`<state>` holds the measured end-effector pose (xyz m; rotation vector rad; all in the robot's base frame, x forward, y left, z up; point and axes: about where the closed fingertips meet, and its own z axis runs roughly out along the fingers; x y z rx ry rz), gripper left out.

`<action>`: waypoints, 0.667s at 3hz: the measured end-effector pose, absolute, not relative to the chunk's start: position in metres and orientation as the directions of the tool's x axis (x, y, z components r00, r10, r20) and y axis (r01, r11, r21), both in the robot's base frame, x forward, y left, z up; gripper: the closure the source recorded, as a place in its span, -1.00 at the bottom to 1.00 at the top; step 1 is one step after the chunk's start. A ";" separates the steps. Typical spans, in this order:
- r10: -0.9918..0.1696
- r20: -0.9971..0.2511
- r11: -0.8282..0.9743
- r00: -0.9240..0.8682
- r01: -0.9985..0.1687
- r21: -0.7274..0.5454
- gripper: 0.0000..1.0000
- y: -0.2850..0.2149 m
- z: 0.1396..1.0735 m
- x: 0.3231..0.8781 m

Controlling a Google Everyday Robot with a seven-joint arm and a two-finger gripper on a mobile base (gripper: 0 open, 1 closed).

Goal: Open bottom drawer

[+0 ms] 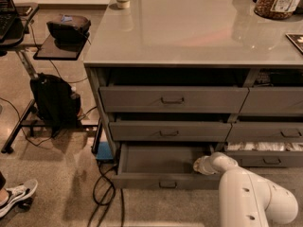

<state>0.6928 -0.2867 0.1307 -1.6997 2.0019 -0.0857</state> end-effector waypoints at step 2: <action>-0.938 -0.335 0.215 -0.088 -0.906 -0.364 -0.79 -0.287 0.131 0.693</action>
Offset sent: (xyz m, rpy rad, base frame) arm 0.0000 0.0000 0.0000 0.0000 0.0000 0.0000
